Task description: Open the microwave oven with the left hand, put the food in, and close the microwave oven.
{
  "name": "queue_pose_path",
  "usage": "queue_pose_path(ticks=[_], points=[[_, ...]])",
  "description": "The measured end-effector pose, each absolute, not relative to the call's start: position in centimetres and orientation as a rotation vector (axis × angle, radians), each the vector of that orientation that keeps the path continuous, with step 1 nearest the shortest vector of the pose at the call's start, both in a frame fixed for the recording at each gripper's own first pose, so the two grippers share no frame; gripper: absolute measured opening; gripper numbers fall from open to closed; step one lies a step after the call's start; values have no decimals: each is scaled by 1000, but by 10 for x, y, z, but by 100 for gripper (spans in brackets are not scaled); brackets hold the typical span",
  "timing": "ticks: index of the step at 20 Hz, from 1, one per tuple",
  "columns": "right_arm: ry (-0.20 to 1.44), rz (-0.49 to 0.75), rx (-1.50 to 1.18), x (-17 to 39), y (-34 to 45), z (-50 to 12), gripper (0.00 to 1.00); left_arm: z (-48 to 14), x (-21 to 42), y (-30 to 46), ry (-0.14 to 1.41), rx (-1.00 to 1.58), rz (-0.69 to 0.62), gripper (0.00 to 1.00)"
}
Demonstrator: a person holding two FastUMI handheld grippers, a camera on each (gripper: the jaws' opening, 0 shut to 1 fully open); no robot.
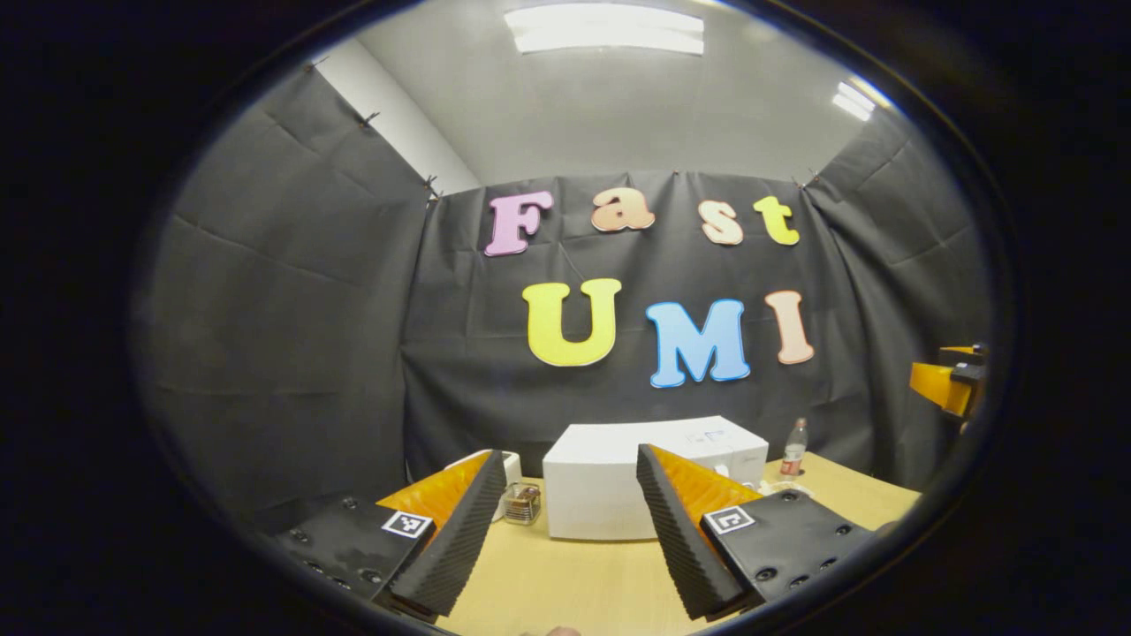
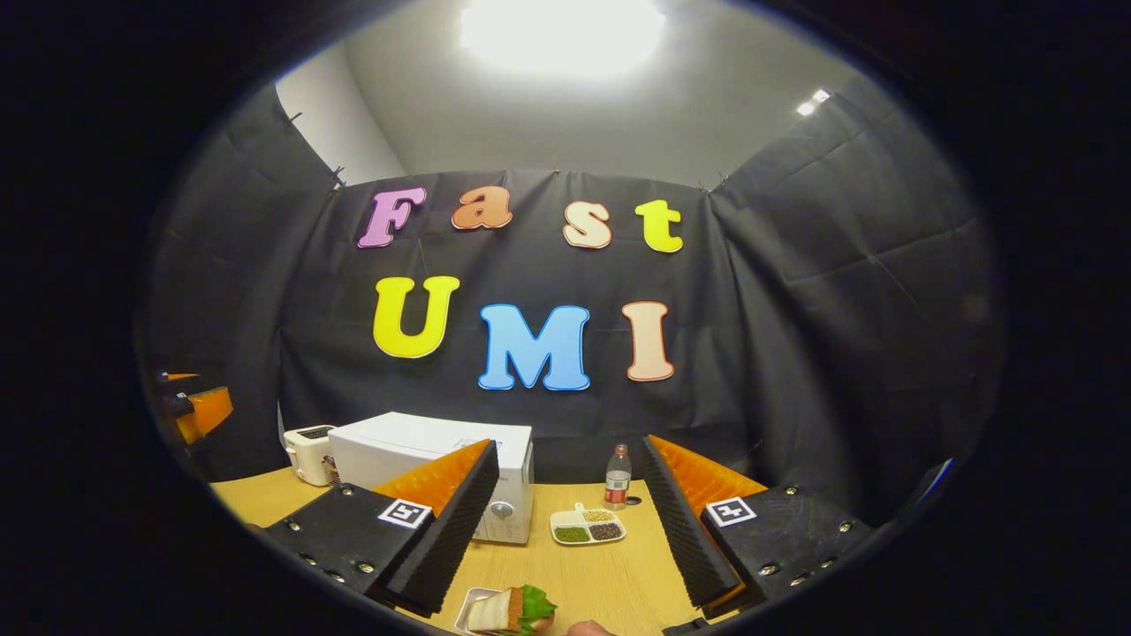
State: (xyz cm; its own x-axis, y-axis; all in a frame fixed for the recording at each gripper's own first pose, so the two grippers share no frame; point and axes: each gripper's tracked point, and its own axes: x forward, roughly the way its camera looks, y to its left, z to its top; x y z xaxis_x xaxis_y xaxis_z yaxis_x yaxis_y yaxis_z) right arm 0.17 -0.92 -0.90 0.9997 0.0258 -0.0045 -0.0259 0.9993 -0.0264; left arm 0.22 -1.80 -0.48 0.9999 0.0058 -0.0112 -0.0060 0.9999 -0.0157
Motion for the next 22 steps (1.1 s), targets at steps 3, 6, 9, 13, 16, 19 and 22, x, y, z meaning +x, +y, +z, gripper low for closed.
queue_pose_path(ticks=[3, 6, 9, 13, 16, 19, 22], points=[[20, 47, -34, 0, -18, -19, 97, -4, 4, -35, 20, -55, 8, 98], [33, 67, -15, -3, -29, -26, 97, -1, 14, -50, 3, -32, 19, 97], [51, 63, -35, -7, -42, -38, 97, 7, 28, -71, -24, -3, -3, 96], [70, 45, -27, -11, -53, -43, 97, 8, 55, -102, -48, 12, -58, 98], [75, 14, -30, -7, -58, -43, 97, -3, 79, -126, -38, 9, -110, 98], [76, -33, -32, -2, -65, -39, 97, -22, 108, -154, -16, 11, -174, 98], [81, -81, -48, 3, -73, -39, 97, -46, 134, -181, 21, 13, -236, 99]])
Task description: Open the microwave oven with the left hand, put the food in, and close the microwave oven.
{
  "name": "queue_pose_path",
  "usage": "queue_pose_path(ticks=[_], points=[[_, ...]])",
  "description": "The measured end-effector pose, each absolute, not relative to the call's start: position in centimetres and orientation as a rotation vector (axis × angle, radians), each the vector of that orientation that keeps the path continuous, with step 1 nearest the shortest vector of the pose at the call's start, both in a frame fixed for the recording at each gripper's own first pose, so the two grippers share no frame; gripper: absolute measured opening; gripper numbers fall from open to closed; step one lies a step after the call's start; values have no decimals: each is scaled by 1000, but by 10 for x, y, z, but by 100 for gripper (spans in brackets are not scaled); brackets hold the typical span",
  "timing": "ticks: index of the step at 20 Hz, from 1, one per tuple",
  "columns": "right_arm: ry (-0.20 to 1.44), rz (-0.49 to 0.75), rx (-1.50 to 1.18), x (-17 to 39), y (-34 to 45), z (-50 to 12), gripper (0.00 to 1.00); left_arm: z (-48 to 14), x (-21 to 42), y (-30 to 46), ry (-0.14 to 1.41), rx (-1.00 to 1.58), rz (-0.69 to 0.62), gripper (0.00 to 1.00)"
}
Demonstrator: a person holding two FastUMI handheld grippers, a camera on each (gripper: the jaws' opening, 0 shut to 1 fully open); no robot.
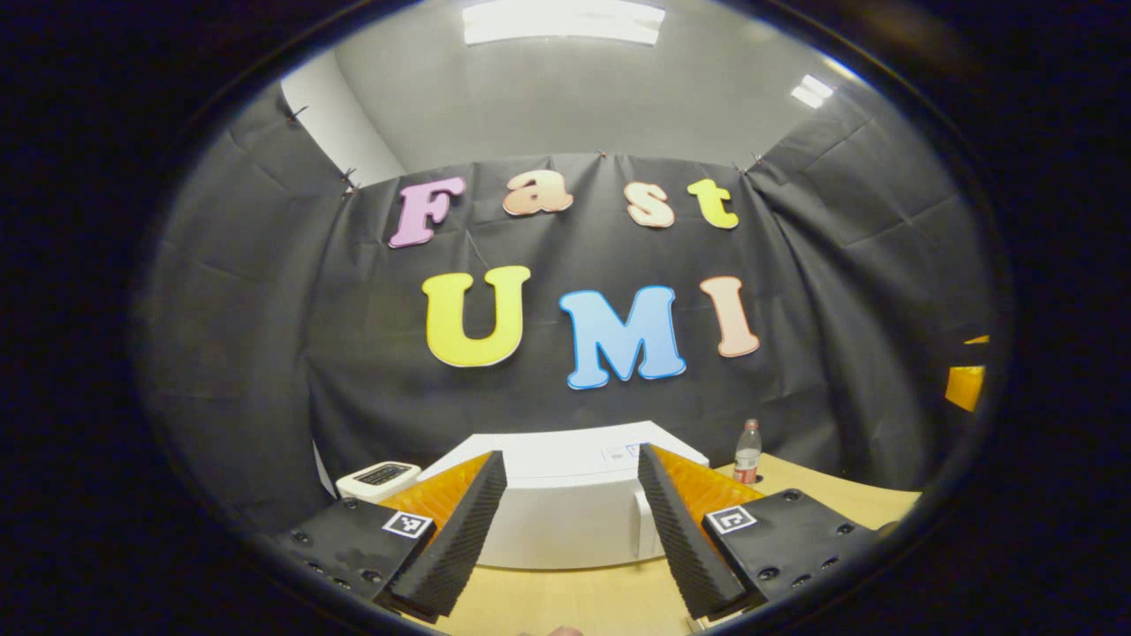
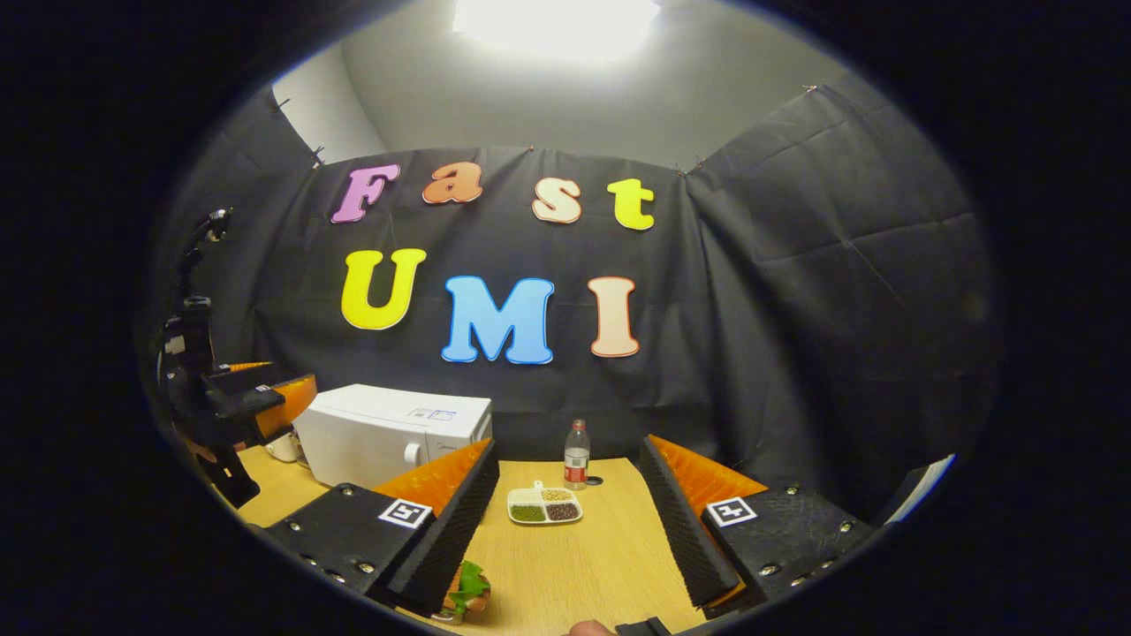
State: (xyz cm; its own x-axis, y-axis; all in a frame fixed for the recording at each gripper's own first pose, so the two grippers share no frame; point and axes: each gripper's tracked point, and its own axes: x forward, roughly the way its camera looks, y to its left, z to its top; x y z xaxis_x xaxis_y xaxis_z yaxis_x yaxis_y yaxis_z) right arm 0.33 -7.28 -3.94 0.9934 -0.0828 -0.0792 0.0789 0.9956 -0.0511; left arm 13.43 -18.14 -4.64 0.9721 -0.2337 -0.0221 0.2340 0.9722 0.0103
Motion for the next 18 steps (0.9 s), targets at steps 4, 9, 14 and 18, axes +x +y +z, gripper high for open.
queue_pose_path(ticks=[4, 9, 14, 18], points=[[117, -154, -51, 8, -84, -47, 97, -78, 168, -216, 66, 4, -310, 96], [153, -240, -66, 9, -99, -53, 97, -126, 203, -254, 139, -2, -375, 96], [188, -310, -82, 10, -110, -58, 97, -177, 230, -279, 227, 9, -394, 99], [215, -339, -88, 9, -113, -65, 97, -213, 249, -291, 291, 40, -394, 99]])
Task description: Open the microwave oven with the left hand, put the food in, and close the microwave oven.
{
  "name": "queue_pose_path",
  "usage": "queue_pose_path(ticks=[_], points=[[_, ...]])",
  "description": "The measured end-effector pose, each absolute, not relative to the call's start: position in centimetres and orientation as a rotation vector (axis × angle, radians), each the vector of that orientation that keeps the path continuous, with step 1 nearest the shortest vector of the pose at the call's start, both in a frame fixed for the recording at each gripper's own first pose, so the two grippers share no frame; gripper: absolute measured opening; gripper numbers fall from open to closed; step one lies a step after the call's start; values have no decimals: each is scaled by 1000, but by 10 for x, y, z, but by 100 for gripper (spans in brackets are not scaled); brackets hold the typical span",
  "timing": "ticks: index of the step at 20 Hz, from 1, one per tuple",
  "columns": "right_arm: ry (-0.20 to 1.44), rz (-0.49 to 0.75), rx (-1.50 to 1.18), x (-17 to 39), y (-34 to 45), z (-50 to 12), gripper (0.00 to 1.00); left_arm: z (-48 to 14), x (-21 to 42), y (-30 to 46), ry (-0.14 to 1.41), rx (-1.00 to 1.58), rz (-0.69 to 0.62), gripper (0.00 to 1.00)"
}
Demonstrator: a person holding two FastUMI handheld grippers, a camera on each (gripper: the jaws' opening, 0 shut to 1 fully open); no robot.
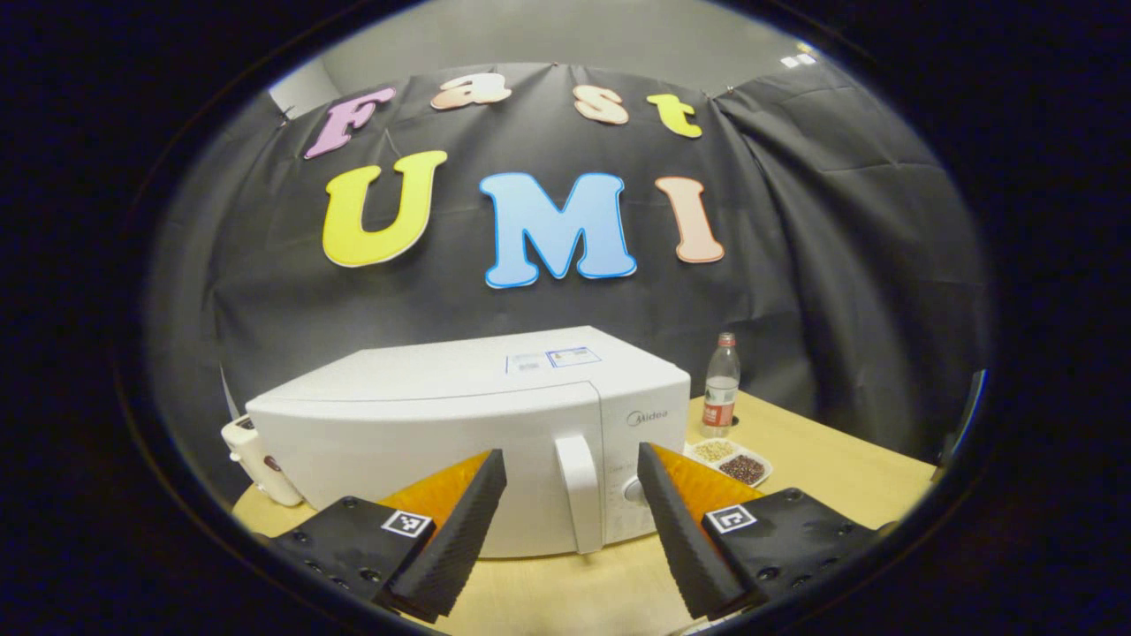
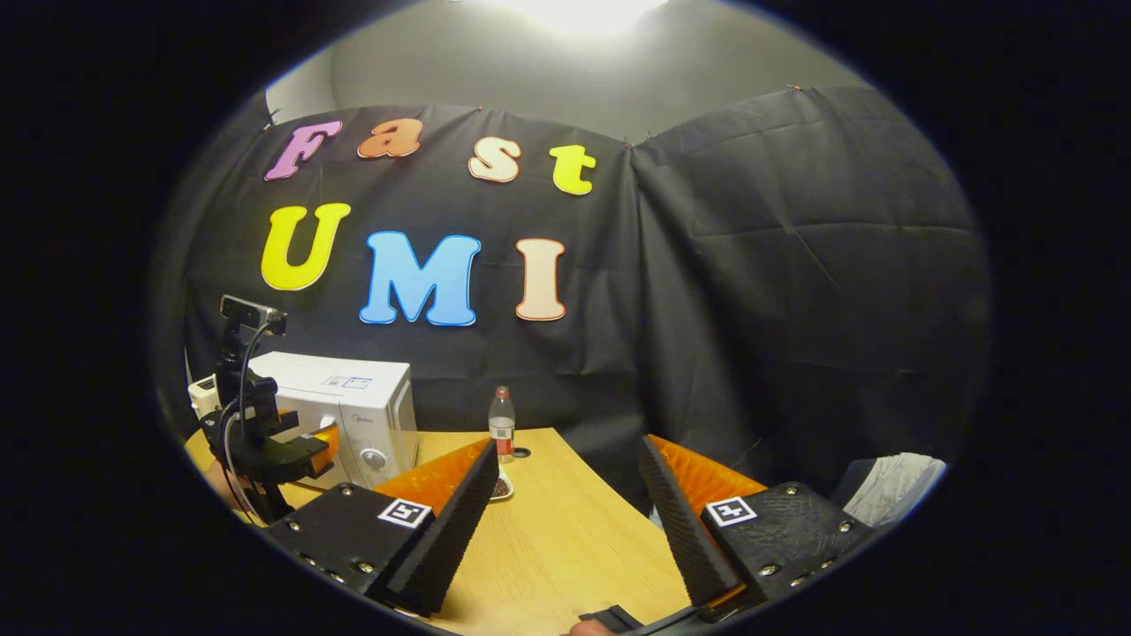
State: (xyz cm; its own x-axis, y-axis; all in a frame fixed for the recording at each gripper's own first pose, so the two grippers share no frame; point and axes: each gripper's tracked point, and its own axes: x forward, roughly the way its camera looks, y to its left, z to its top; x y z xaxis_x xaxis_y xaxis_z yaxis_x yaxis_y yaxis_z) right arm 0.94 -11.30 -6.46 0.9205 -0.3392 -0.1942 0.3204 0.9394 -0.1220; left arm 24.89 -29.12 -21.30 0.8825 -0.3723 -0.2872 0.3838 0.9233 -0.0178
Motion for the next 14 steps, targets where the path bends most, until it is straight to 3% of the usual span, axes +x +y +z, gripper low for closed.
queue_pose_path(ticks=[4, 5, 6, 8, 9, 10, 14], points=[[229, -358, -109, 7, -114, -66, 97, -241, 262, -301, 347, 50, -396, 94], [230, -368, -113, 6, -116, -65, 97, -244, 267, -301, 347, 55, -388, 87], [228, -378, -113, 5, -118, -64, 97, -246, 268, -302, 350, 60, -381, 86], [230, -387, -101, 3, -118, -63, 97, -251, 268, -305, 361, 63, -384, 70], [231, -390, -101, 1, -118, -64, 97, -251, 270, -304, 364, 63, -384, 55], [234, -393, -106, 0, -118, -65, 97, -252, 269, -305, 369, 58, -389, 58], [223, -403, -103, -6, -120, -59, 97, -253, 267, -309, 380, 51, -392, 29]])
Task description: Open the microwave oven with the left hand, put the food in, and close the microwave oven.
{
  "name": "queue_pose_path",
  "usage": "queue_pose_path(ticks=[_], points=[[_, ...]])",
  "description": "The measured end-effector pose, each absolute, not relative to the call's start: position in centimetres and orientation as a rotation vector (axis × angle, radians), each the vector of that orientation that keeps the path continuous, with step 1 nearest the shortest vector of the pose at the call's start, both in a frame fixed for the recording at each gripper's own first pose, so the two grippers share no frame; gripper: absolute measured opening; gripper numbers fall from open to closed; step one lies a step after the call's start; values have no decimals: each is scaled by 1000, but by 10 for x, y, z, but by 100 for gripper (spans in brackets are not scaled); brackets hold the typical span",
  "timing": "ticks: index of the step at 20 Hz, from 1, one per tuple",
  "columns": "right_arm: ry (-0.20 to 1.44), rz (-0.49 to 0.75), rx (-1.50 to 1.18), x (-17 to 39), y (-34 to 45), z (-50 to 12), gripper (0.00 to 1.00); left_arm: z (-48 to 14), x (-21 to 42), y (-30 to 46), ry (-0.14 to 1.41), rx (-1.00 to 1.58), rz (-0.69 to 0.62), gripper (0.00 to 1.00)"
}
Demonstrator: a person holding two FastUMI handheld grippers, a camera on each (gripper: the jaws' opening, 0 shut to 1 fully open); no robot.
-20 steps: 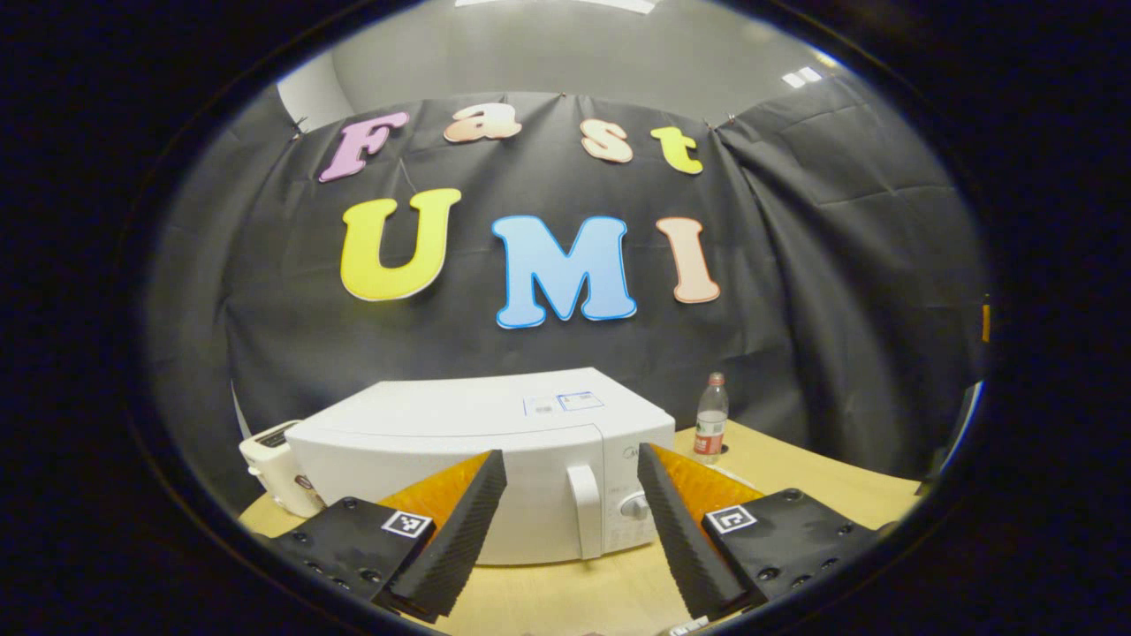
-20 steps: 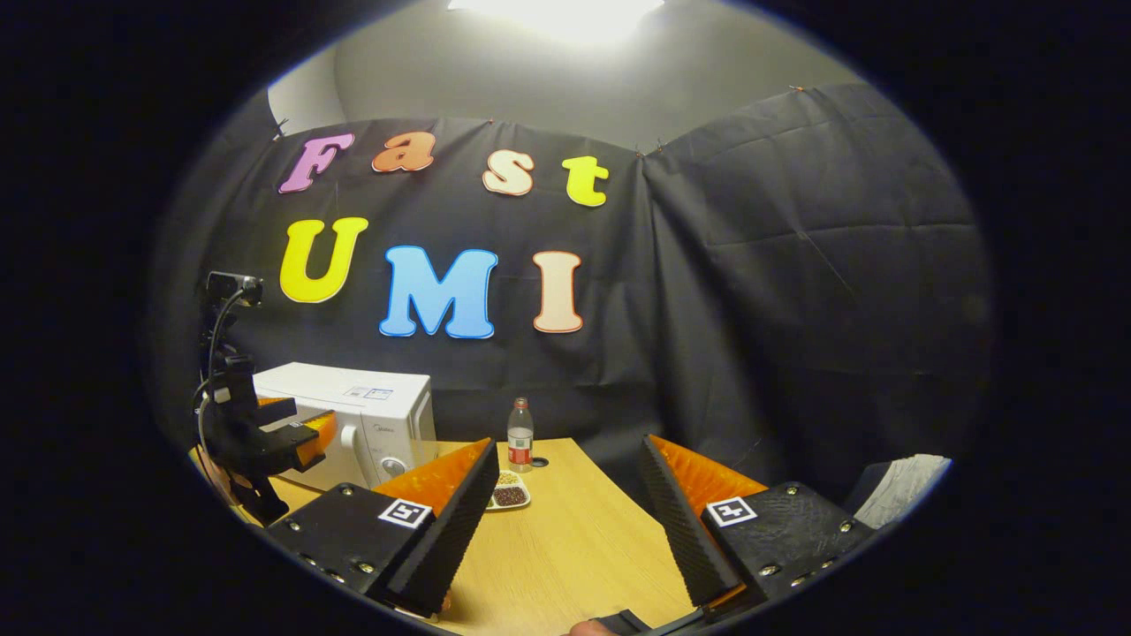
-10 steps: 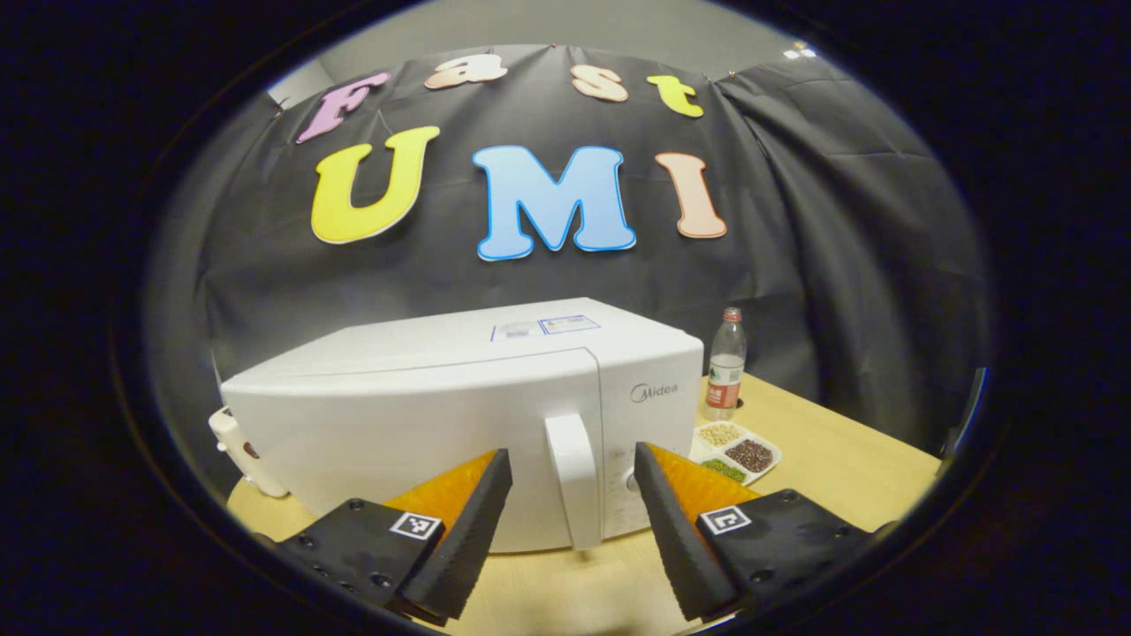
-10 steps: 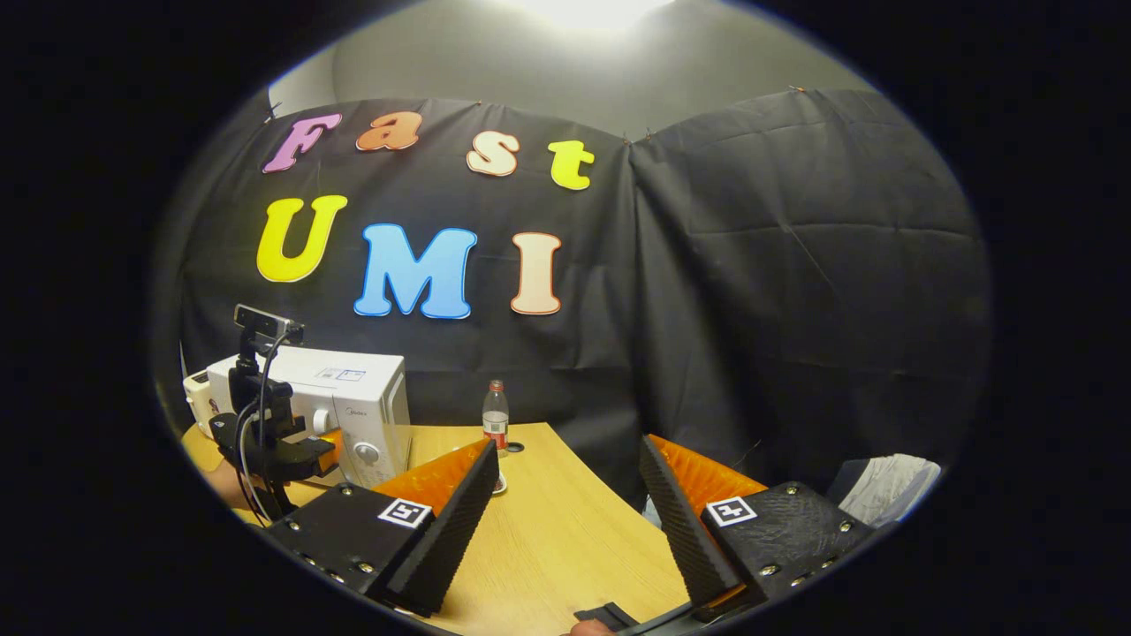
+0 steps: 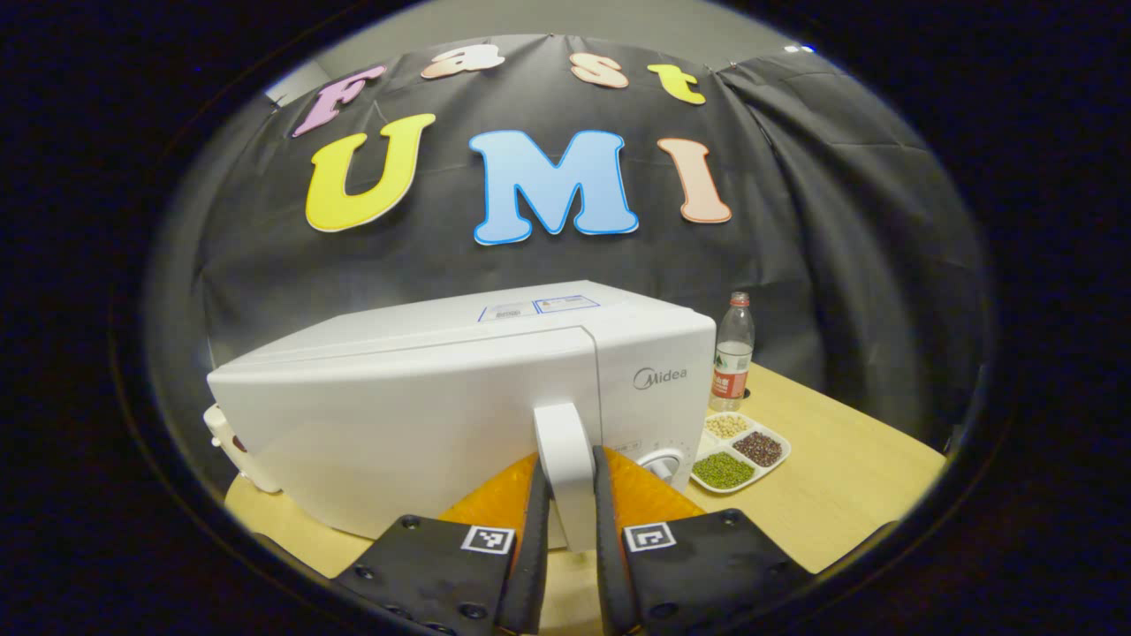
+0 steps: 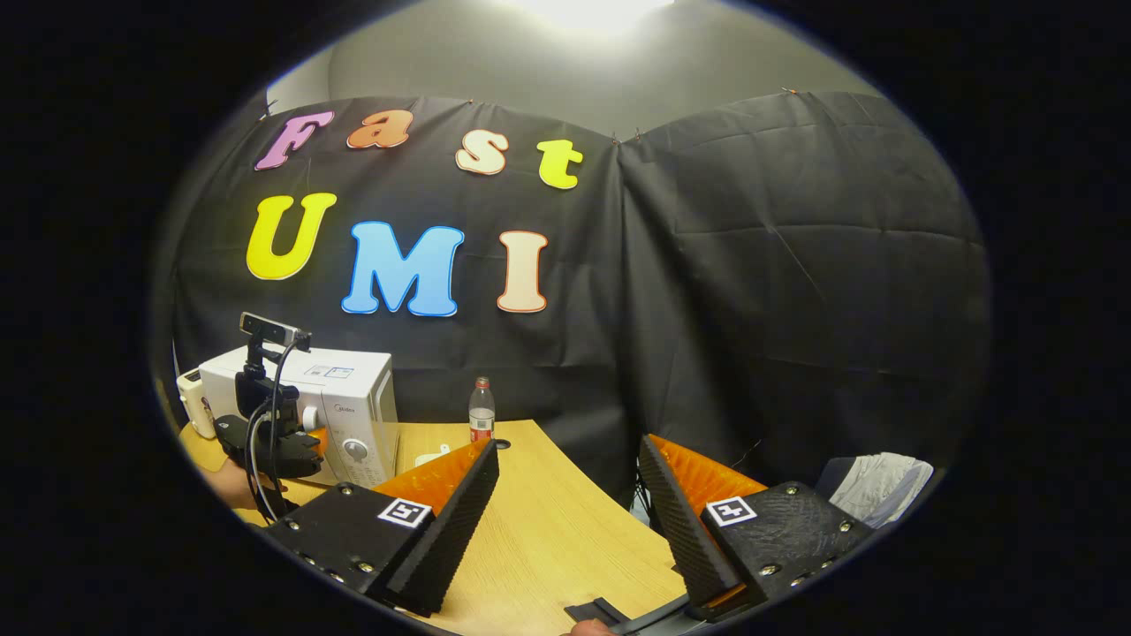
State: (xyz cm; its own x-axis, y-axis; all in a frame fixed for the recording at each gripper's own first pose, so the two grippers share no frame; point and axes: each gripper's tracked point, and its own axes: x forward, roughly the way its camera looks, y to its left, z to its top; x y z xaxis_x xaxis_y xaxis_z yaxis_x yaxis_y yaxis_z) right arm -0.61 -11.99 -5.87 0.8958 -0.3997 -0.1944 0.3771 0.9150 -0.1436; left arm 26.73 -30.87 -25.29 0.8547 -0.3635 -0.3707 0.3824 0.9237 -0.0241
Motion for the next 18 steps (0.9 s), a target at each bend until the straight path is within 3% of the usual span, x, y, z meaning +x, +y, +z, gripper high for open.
queue_pose_path(ticks=[1, 4, 6, 16, 17, 18], points=[[221, -402, -101, -8, -120, -59, 97, -252, 267, -308, 388, 53, -396, 30], [218, -388, -90, -13, -118, -58, 97, -252, 267, -307, 399, 62, -403, 16], [208, -379, -82, -16, -117, -55, 97, -253, 256, -303, 443, 37, -386, 13], [169, -204, -35, -12, -89, -55, 97, -237, 173, -259, 432, 31, -386, 13], [168, -175, -33, -12, -85, -57, 97, -237, 163, -252, 436, 28, -376, 17], [170, -148, -31, -13, -80, -57, 97, -235, 155, -246, 434, 32, -370, 13]])
